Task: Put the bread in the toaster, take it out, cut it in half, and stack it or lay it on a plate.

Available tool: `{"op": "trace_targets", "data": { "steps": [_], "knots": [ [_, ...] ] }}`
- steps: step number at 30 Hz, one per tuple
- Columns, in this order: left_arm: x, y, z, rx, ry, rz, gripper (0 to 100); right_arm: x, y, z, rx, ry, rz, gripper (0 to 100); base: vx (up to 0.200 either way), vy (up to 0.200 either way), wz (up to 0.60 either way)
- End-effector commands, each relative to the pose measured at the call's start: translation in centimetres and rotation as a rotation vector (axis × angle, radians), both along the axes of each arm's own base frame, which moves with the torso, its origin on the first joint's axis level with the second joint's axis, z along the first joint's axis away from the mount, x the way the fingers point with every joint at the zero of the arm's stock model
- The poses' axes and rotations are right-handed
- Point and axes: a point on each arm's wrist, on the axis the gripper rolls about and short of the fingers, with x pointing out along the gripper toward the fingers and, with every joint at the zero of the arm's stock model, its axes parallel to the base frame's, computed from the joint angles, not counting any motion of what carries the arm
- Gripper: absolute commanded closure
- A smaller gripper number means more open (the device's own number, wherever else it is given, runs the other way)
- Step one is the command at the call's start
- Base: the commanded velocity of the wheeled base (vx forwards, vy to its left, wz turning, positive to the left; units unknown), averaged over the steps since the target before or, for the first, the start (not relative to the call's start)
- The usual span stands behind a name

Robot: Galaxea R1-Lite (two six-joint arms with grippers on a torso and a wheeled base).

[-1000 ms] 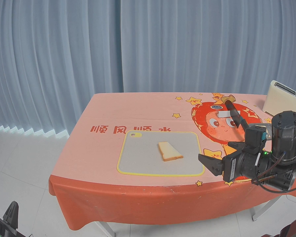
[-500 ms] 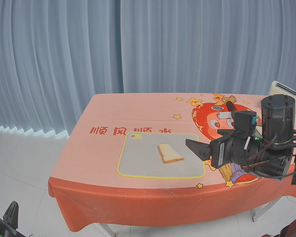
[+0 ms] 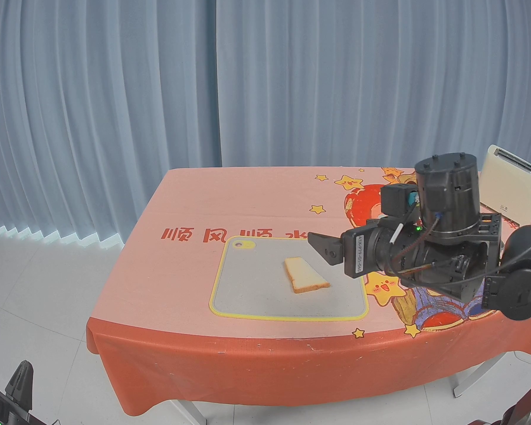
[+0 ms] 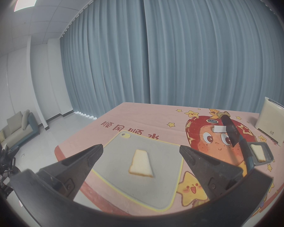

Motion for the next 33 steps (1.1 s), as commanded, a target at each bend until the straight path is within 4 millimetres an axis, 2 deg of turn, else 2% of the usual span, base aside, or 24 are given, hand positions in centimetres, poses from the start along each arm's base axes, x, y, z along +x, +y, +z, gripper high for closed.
{"op": "trace_targets", "data": {
  "steps": [1, 10, 16, 19, 26, 33],
  "knots": [
    [0.1, 0.0, -0.5, 0.0, 0.017, 0.0, 100, 2.1, 1.4, -1.6, -0.027, 0.031, -0.015, 0, 0.0, 0.0, 0.0],
    [0.1, 0.0, -0.5, 0.0, 0.019, 0.0, 100, 3.4, 3.7, -3.6, -0.062, 0.064, 0.01, 0, 0.0, 0.0, 0.0],
    [0.1, 0.0, -0.5, 0.0, 0.019, 0.0, 100, 3.0, 5.4, -4.6, -0.078, 0.079, 0.05, 0, 0.0, 0.0, 0.0],
    [0.1, 0.0, -0.5, 0.0, 0.019, 0.0, 100, 2.8, 6.4, -5.8, -0.102, 0.111, 0.07, 0, 0.0, 0.0, 0.0],
    [0.1, 0.0, -0.5, 0.0, 0.019, 0.0, 100, 1.8, 8.2, -6.4, -0.12, 0.187, 0.085, 0, 0.0, 0.0, 0.0],
    [0.1, 0.0, -0.5, 0.0, 0.017, 0.0, 100, 2.5, 9.0, -6.8, -0.124, 0.217, 0.072, 0, 0.0, 0.0, 0.0]
  ]
}}
